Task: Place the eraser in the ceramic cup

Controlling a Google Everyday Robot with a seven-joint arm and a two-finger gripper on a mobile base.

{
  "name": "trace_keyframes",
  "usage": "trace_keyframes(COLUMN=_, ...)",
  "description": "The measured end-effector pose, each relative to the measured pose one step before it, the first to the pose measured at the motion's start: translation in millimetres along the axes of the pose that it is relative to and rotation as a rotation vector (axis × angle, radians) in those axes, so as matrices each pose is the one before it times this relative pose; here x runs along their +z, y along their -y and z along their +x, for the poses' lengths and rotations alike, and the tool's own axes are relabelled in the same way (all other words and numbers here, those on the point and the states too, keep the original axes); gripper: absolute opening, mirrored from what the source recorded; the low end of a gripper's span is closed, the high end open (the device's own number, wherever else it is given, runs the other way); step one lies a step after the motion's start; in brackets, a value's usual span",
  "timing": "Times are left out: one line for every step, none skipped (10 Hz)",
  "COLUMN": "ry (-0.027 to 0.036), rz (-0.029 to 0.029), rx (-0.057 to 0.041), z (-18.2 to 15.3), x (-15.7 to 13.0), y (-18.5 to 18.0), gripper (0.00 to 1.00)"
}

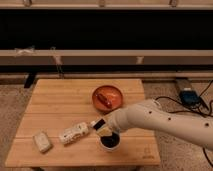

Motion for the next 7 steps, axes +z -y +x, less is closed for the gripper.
trace_keyframes(ry=0.00274, rz=-0.00046, rx=0.00303, z=0.97, x=-0.51, y=0.09, gripper=0.80)
trace_keyframes(ry=0.00312, rz=-0.00057, rx=0.00140, z=0.15, x=-0.34, y=-0.23, gripper=0.80)
trace_keyframes(ry=0.00305, rz=0.00104, rx=0.00026, z=-0.47, x=-0.65, y=0.03, gripper=0.80)
trace_keyframes(ry=0.00279, rz=0.00218, rx=-0.00043, z=-0.39, x=-0.66, y=0.26, gripper=0.80)
trace_keyframes(ry=-0.00300, rz=0.00503, rx=-0.00314, z=-1.74, x=-1.49, y=1.72, gripper=0.80)
trace_keyframes(ry=-0.00247, rz=-0.00366, rx=-0.00234, z=-0.72, x=1.30, y=-1.20, gripper=0.80)
trace_keyframes(ry=-0.00012, rz=0.00062, rx=0.00081, z=0.19, x=-0.28, y=0.23, gripper=0.80)
